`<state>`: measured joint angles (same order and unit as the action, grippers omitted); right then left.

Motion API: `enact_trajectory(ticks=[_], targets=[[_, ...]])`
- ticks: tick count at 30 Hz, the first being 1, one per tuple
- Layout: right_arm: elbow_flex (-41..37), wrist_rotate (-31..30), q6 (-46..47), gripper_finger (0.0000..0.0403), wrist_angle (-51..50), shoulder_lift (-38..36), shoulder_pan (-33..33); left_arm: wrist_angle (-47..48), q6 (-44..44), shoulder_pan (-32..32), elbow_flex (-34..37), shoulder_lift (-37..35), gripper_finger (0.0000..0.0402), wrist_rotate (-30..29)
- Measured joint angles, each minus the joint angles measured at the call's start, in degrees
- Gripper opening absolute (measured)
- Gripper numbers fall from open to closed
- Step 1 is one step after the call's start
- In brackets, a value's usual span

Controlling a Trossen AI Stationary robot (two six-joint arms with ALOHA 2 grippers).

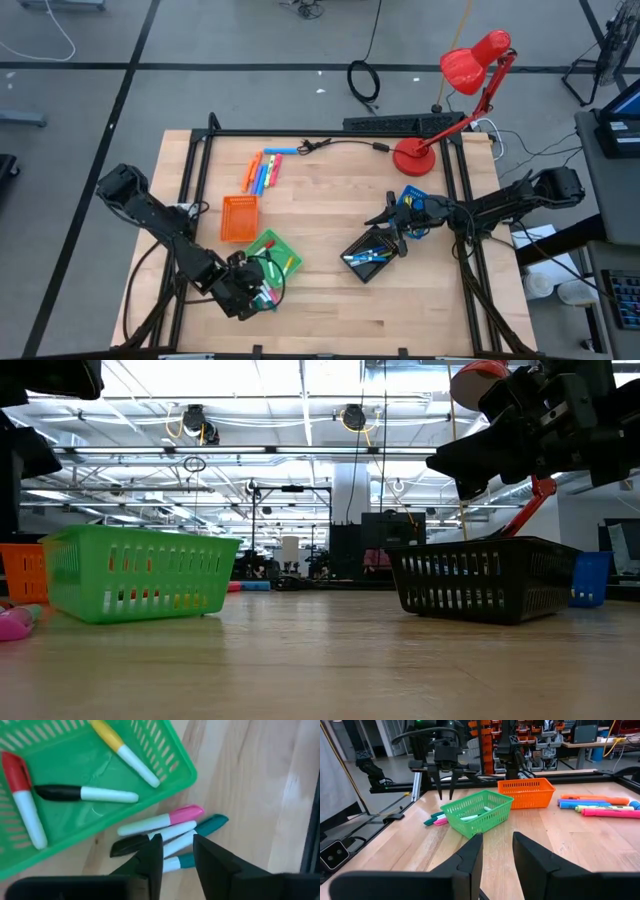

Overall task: Pick & Place Markers
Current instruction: Put the small black highlighter pen into the green basket

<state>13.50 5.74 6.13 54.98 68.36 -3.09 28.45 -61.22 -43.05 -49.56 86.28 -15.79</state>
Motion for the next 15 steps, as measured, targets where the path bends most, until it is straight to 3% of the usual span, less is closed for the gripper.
enact_trajectory(ticks=[8,15], targets=[[0.0,0.0,-0.8,0.0093,0.0,0.0,0.0,-0.1,1.5,0.0,0.0,5.1,0.0183,-1.3],[0.0,-0.1,-0.8,0.0093,0.0,0.0,0.0,-3.7,6.0,1.1,0.0,9.9,0.0201,-3.0]])
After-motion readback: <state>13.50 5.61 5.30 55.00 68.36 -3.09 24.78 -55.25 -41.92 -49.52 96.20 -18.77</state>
